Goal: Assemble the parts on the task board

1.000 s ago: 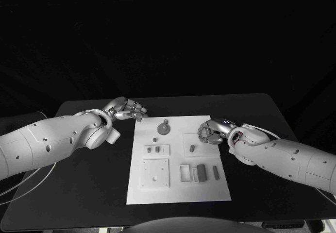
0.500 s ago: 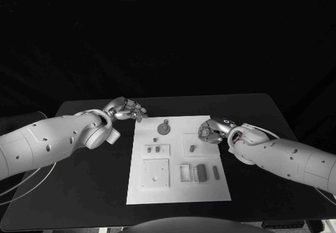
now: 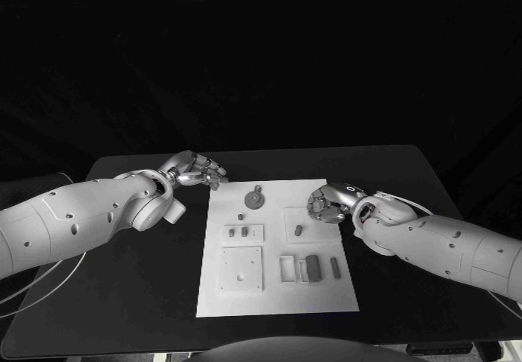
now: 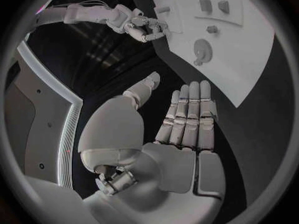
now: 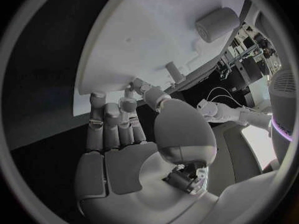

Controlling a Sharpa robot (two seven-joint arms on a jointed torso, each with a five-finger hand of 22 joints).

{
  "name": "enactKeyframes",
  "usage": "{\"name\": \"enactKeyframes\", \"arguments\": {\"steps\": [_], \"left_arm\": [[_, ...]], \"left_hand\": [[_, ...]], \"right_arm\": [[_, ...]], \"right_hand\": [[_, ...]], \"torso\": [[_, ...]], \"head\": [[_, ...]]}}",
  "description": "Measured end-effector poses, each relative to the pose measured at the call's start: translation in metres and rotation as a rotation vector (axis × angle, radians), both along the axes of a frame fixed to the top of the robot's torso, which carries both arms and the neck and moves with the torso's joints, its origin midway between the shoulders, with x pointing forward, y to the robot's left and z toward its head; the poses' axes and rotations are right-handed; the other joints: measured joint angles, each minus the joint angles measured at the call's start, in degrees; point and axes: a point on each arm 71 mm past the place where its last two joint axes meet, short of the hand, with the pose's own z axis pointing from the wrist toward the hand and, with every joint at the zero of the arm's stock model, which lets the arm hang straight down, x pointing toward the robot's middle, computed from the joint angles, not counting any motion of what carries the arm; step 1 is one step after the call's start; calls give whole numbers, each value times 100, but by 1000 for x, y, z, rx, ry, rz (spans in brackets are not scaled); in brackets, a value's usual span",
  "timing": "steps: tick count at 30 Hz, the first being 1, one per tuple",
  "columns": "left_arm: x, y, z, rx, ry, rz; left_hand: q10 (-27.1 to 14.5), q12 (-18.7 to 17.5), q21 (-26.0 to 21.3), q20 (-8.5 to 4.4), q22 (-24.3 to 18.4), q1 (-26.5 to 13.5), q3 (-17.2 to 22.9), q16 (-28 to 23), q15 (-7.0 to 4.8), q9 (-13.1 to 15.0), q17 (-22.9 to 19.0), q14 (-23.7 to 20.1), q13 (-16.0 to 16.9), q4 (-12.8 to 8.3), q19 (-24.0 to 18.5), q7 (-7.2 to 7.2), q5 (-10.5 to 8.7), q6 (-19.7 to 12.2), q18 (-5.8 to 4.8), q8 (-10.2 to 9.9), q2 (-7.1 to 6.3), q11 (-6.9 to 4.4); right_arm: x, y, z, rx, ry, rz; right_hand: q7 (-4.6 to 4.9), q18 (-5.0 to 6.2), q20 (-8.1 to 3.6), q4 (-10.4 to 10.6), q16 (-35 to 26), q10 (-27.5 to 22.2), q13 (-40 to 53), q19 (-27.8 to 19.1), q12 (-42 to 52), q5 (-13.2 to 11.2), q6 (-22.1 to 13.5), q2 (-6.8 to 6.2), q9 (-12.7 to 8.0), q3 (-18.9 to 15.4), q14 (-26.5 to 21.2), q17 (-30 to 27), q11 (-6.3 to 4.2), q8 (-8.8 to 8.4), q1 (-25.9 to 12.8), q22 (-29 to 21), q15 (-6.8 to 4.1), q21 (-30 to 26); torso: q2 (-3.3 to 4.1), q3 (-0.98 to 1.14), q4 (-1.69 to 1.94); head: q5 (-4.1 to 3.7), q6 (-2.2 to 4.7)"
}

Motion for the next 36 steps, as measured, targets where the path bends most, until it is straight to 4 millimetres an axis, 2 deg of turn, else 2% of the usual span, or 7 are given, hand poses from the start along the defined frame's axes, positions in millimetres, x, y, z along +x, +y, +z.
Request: {"name": "enactKeyframes", "arguments": {"steps": [29, 33, 36], "left_arm": [[1, 4, -2, 5, 23, 12], [1, 4, -2, 4, 24, 12], [1, 4, -2, 4, 24, 12]], "left_hand": [[20, -43, -24, 0, -12, 23, -32, -44, 0, -18, 31, 0, -29, -32, 0, 0, 0, 0, -37, 0, 22, 21], [20, -43, -24, 0, -12, 23, -31, -44, 0, -18, 31, -1, -28, -32, 0, 0, 0, 0, -38, 21, 22, 21], [20, -43, -24, 0, -17, 23, -31, -44, 0, -23, 31, -1, -28, -32, 0, 0, 0, 0, -39, 21, 22, 21]], "right_arm": [[0, 1, 0, -1, 1, 2], [0, 1, 0, -1, 1, 2], [0, 1, 0, -1, 1, 2]], "right_hand": [[-8, 12, 2, 17, 0, 21, -3, -1, 0, 0, 48, 89, 45, 48, 0, -5, -20, -1, -89, -5, -42, -1], [-8, 16, 2, 0, 0, 21, -3, -1, 0, 0, 49, 135, 56, 64, 1, -5, -20, -1, -102, -5, -42, -1], [-45, 16, 2, 0, 0, 22, -3, -2, -22, 0, 86, 174, 63, 64, 1, -4, -20, 17, -113, -5, -41, 6]], "torso": [[-1, 7, -4], [-1, 7, -4], [-1, 7, -4]], "head": [[13, -23], [15, -24], [16, -24]]}}
